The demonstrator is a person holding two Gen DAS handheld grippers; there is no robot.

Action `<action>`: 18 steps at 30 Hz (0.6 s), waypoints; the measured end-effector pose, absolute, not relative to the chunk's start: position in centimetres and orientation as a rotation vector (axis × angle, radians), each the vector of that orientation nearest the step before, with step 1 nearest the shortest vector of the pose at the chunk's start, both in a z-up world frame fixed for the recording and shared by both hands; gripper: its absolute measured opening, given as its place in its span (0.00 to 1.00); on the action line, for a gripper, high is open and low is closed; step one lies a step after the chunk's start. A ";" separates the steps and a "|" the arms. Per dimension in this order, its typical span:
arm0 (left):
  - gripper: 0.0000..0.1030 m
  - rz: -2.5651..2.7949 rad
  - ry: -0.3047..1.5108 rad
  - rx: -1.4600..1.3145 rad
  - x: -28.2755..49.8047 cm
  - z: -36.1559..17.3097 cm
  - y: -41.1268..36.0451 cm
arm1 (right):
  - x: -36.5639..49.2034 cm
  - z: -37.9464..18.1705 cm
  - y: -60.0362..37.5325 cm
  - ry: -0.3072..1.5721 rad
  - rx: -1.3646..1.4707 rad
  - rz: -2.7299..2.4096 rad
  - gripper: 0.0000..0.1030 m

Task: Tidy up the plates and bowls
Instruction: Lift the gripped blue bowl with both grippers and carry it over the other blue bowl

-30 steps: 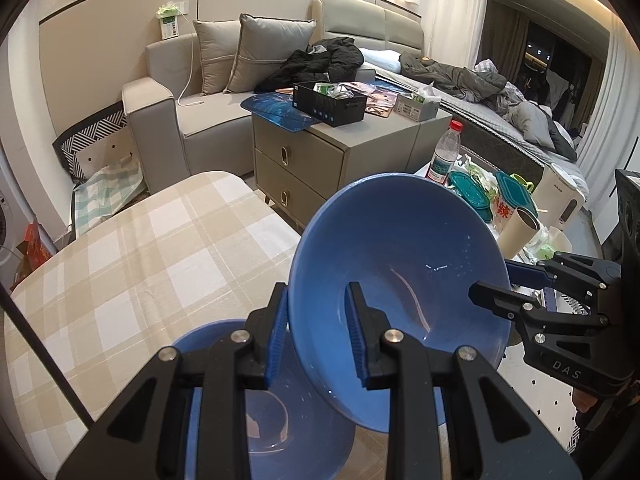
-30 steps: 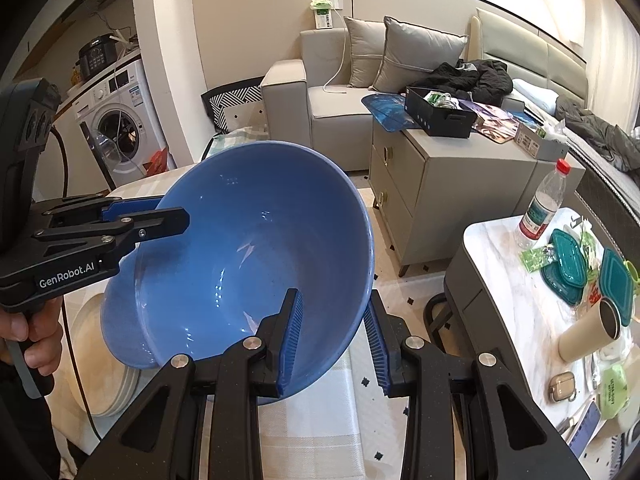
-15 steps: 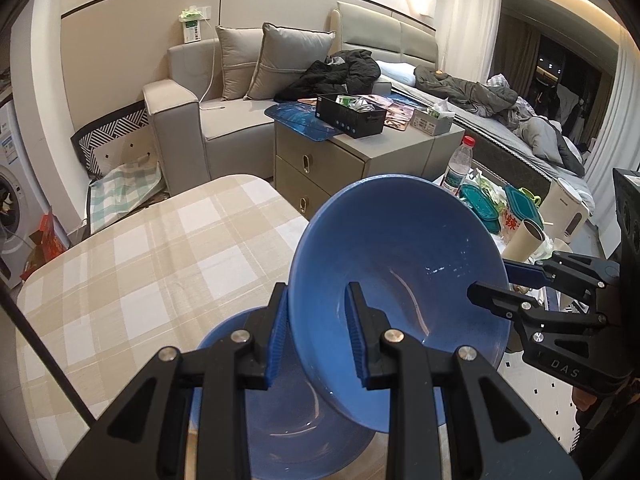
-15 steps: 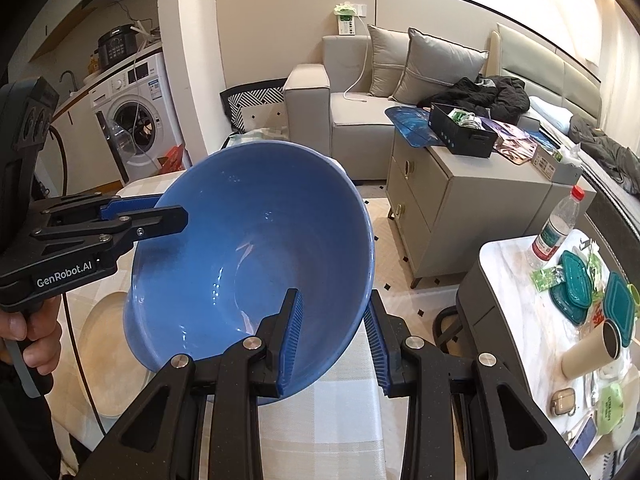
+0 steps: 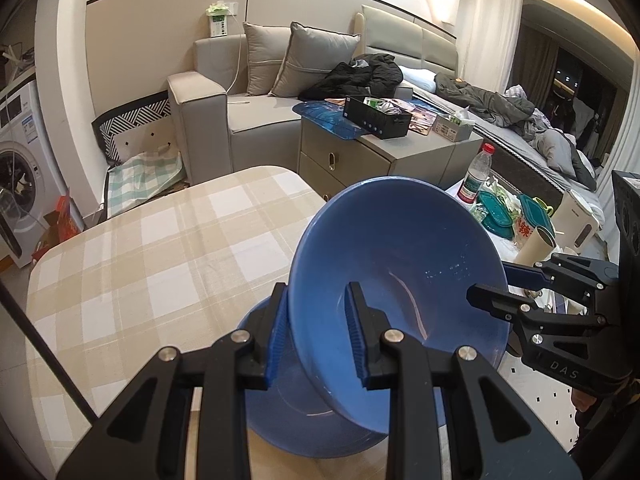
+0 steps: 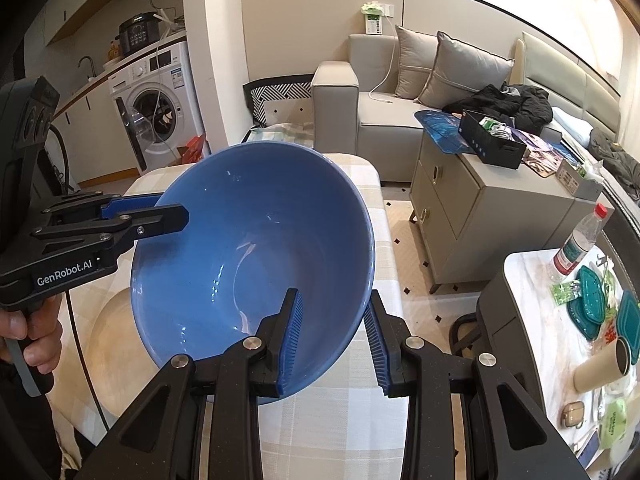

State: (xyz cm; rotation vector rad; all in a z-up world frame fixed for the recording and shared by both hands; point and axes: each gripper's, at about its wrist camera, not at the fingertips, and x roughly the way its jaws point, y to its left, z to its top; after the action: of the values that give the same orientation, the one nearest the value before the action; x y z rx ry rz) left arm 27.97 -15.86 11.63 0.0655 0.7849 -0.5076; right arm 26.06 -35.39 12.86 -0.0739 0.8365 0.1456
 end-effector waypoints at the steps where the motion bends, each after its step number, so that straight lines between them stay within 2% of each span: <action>1: 0.26 -0.502 0.786 0.064 27.9 11.5 -15.6 | 26.1 12.7 -35.1 0.839 -0.077 0.150 0.31; 18: 0.26 -0.449 0.823 0.055 27.5 9.8 -13.1 | 27.2 11.0 -32.8 0.873 -0.085 0.206 0.31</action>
State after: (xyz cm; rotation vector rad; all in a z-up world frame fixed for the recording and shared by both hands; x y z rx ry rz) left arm 27.46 -13.10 9.76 0.0545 0.8227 -0.4495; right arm 27.16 -32.83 10.98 -0.0849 0.8728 0.2055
